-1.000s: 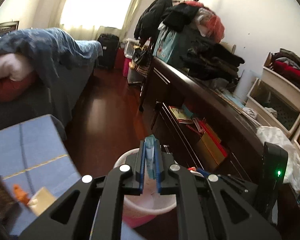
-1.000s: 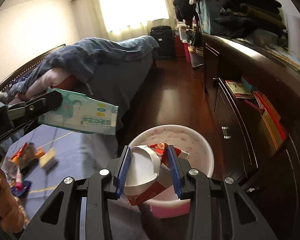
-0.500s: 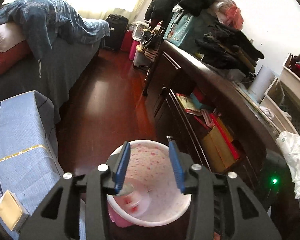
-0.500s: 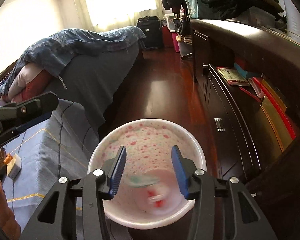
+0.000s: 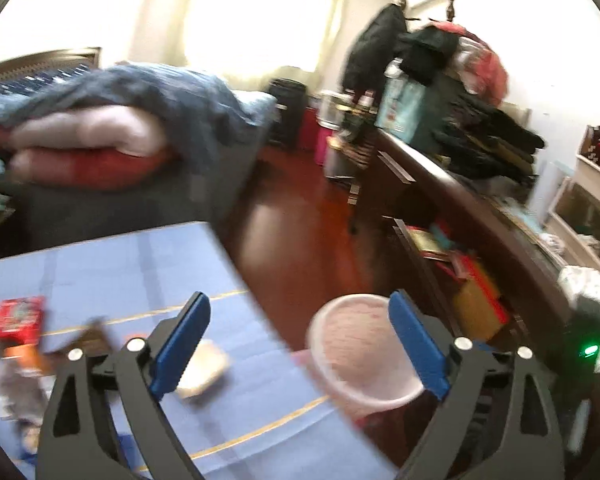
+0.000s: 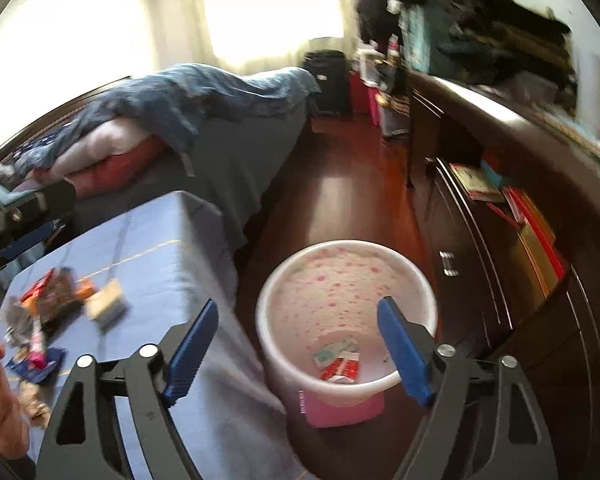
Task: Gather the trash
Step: 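Grasp the crumpled receipt with left tool while right grasps pink glue stick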
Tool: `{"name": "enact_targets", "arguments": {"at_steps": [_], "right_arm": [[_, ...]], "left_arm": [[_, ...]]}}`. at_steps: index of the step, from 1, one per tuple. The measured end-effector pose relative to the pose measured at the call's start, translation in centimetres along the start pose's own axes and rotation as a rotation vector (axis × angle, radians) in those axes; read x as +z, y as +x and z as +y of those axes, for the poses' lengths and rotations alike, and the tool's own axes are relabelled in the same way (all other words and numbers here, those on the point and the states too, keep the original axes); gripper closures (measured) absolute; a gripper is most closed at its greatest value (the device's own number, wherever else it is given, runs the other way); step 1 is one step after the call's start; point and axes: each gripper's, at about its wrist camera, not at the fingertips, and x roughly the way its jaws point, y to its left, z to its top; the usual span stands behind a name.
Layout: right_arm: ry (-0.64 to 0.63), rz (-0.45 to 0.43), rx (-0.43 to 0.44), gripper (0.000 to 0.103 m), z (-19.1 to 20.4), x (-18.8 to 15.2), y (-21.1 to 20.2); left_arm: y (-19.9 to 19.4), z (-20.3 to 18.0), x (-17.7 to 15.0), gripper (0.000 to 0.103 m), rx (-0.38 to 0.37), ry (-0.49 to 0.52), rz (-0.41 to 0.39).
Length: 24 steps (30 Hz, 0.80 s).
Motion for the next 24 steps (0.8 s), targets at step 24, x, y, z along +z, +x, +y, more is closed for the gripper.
{"name": "enact_targets", "arguments": {"at_steps": [24], "right_arm": [[-0.245, 0.054, 0.237, 0.014, 15.4, -2.3, -3.7]], "left_arm": [[-2.7, 20.3, -6.4, 0.006, 0.466, -0.188, 0.215]]}}
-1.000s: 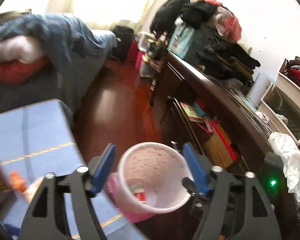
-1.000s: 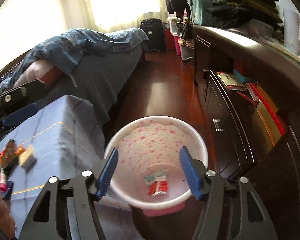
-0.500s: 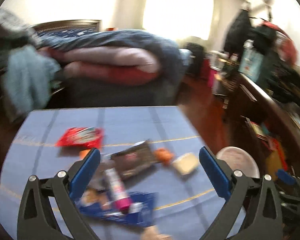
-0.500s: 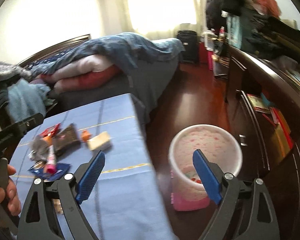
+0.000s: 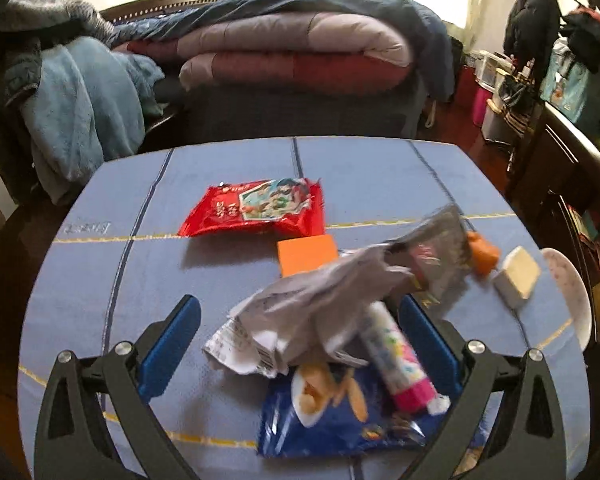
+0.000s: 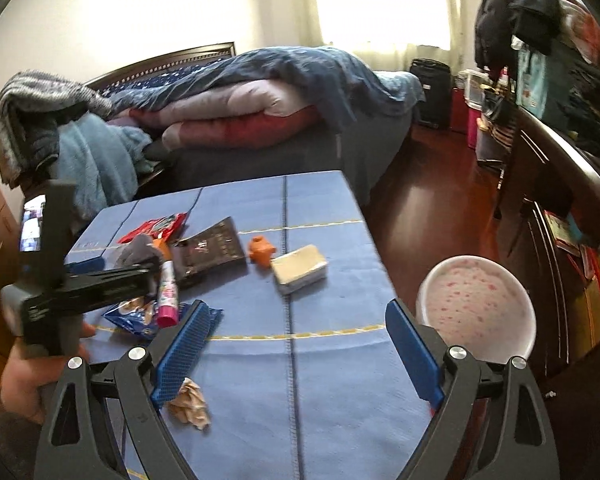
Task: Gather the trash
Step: 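Grasp the crumpled receipt with left tool while right grasps pink glue stick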
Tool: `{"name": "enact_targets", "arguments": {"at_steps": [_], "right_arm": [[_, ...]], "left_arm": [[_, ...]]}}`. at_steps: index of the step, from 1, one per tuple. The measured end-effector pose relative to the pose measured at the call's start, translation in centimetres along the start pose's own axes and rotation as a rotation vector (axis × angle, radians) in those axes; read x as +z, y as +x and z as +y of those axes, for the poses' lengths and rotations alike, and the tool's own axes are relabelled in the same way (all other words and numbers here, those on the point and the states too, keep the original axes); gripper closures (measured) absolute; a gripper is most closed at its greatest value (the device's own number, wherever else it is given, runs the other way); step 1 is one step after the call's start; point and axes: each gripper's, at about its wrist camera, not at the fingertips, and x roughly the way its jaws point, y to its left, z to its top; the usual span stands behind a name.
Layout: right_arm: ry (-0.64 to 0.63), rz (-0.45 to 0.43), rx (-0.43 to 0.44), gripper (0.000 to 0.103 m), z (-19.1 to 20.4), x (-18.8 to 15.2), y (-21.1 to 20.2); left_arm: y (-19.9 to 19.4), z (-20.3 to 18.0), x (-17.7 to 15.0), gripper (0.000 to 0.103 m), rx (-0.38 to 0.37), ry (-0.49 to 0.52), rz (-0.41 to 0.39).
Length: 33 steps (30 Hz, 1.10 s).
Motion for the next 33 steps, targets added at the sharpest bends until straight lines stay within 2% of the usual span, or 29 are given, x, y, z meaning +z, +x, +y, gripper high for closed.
{"name": "enact_targets", "arguments": {"at_steps": [1, 2, 4, 9, 14, 17, 22, 27, 32, 33], "right_arm": [[-0.006, 0.005, 0.000, 0.014, 0.3, 0.1, 0.2], [-0.012, 0.010, 0.001, 0.014, 0.7, 0.1, 0.4], [-0.028, 0.024, 0.008, 0.014, 1.7, 0.2, 1.1], [-0.069, 0.065, 0.025, 0.014, 4.2, 0.3, 3.0], [-0.136, 0.106, 0.032, 0.014, 8.0, 0.5, 6.0], [-0.184, 0.136, 0.037, 0.015, 10.2, 0.5, 8.0], [-0.227, 0.211, 0.043, 0.039, 13.1, 0.0, 11.0], [-0.238, 0.240, 0.031, 0.044, 14.3, -0.2, 12.3], [-0.240, 0.259, 0.034, 0.063, 14.8, -0.5, 12.6], [-0.241, 0.261, 0.033, 0.074, 14.7, -0.4, 12.7]], "left_arm": [[0.3, 0.4, -0.1, 0.008, -0.016, -0.016, -0.002], [0.6, 0.8, -0.1, 0.022, -0.043, -0.032, 0.009], [0.9, 1.5, -0.3, 0.039, -0.071, -0.064, 0.022], [0.2, 3.5, -0.7, 0.049, -0.135, -0.111, -0.012], [-1.9, 5.8, -1.0, 0.050, -0.162, -0.153, -0.070], [-3.6, 7.5, -0.7, 0.050, -0.151, -0.170, -0.109], [-5.5, 9.4, -0.6, 0.049, -0.117, -0.176, -0.155], [-6.3, 11.2, -0.8, 0.048, -0.105, -0.196, -0.170], [-6.3, 12.5, -0.8, 0.048, -0.100, -0.213, -0.167], [-6.5, 12.5, -0.8, 0.048, -0.102, -0.214, -0.168]]}}
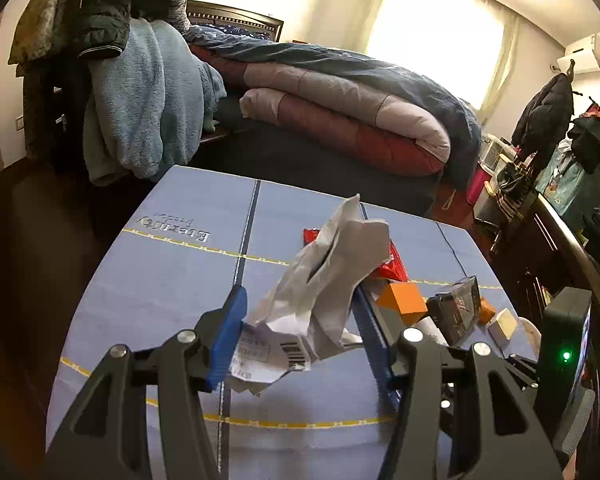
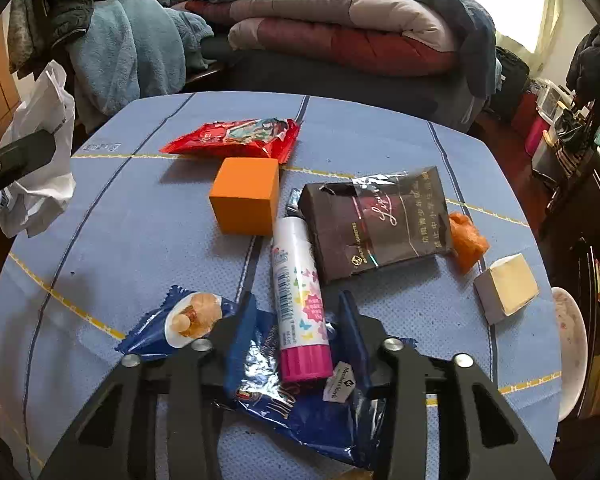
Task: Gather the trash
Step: 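Grasp the crumpled receipt with left tool while right grasps pink glue stick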
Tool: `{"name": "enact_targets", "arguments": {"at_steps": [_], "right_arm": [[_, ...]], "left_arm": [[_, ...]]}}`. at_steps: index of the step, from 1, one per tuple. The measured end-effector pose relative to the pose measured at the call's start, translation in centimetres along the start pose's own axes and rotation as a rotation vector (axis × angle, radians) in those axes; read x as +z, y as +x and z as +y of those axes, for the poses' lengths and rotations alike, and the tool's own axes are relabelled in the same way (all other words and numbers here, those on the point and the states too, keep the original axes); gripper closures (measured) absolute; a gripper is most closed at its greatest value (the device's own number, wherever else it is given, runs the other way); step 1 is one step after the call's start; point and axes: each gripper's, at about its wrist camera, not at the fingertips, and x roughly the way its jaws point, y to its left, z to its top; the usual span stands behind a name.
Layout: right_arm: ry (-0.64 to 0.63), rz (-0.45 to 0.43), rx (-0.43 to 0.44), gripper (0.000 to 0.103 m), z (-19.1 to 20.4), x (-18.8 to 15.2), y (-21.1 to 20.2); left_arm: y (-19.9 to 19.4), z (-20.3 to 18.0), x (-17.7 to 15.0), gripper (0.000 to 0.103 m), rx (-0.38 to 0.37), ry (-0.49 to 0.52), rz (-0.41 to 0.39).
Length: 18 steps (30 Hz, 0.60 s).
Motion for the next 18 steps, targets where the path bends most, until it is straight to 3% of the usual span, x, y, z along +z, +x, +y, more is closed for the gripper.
{"name": "enact_targets", "arguments": {"at_steps": [1, 18], "right_arm": [[-0.003, 0.000, 0.000, 0.080, 0.0, 0.0, -0.1], [0.048, -0.107, 0.038, 0.080, -2.1, -1.2, -6.8]], "left_arm": [[-0.1, 0.0, 0.0, 0.048, 0.001, -0.001, -0.003], [-5.6, -2.2, 1.0, 0.048, -0.038, 0.037, -0.085]]}}
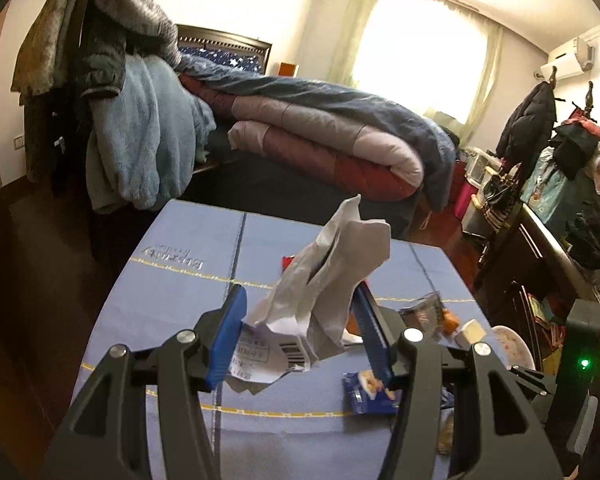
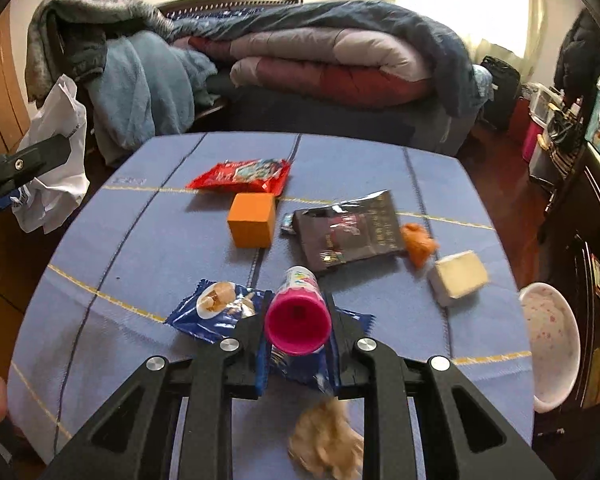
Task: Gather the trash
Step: 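Carry receipt and glue stick to the wastebasket and release both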
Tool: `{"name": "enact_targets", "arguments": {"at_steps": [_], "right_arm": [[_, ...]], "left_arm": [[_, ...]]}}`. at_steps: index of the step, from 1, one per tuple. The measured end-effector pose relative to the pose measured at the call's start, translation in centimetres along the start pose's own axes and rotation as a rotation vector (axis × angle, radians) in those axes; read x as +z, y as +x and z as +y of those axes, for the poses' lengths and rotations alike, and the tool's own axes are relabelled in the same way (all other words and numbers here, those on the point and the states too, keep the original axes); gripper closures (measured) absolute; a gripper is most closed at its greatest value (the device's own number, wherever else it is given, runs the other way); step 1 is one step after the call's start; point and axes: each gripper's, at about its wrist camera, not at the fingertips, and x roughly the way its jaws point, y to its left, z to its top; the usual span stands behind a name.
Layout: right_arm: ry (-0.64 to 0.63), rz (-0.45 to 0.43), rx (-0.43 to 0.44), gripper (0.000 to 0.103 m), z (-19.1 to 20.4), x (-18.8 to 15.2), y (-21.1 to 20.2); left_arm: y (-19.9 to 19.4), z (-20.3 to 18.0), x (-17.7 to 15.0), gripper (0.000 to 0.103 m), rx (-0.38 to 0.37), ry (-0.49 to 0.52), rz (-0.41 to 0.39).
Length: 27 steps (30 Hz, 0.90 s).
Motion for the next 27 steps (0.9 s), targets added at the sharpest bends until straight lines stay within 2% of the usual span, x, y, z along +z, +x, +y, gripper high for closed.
{"name": "enact_targets", "arguments": {"at_steps": [15, 27], "right_arm": [[0.099, -0.143, -0.015, 0.080, -5.9, -1.4, -8.2], [0.179, -0.191, -0.076, 0.080, -10.8, -3.7, -11.4]], "left_arm": [[-3.6, -8.0, 0.7, 0.047, -0.128, 0.102, -0.058], [-4.0, -14.9, 0.2, 0.047, -0.229, 0.195, -0.069]]}}
